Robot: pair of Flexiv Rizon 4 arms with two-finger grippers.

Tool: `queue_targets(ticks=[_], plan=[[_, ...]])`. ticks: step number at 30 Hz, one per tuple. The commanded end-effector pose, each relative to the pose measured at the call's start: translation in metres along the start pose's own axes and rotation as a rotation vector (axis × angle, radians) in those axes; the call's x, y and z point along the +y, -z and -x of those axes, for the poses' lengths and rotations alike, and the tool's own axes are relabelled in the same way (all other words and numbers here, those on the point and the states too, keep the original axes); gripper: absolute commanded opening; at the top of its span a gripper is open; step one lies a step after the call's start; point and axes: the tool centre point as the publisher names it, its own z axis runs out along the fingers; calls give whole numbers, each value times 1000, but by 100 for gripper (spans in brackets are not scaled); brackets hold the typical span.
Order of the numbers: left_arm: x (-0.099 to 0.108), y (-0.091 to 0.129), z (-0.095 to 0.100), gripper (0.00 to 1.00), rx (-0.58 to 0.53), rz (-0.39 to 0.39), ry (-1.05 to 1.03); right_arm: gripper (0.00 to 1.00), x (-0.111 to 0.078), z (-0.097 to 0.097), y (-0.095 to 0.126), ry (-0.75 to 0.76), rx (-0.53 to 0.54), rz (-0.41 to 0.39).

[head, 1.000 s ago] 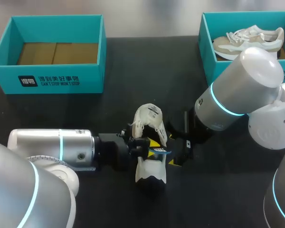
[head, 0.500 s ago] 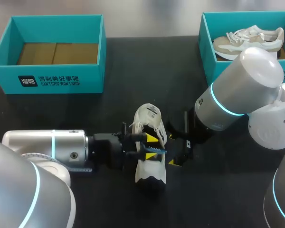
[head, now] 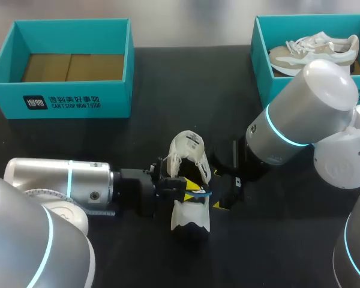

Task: Take the shoe out of the shoebox, open the shoe tongue, remove and reinsert the insole, then place the shoe into the shoebox

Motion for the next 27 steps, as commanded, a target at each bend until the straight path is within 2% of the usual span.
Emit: queue_targets(ticks=[1, 13, 18, 19, 20, 22, 25, 27], plan=[[10, -7, -2, 0, 29, 2, -45, 100, -1, -1, -1, 0, -2, 1], [30, -11, -8, 0, 71, 94, -157, 100, -1, -1, -1, 0, -2, 1], [24, -9, -3, 0, 40, 61, -109, 100, -1, -1, -1, 0, -2, 1], [23, -8, -2, 8, 34, 51, -96, 100, -1, -1, -1, 0, -2, 1], [21, -7, -1, 28, 26, 39, -81, 100, -1, -1, -1, 0, -2, 1], [18, -4, 0, 51, 13, 21, -54, 100, -1, -1, -1, 0, -2, 1], [15, -1, 2, 58, -6, -5, -2, 100, -1, -1, -1, 0, -2, 1], [13, 1, 3, 49, -14, -16, 25, 100, -1, -1, -1, 0, -2, 1]])
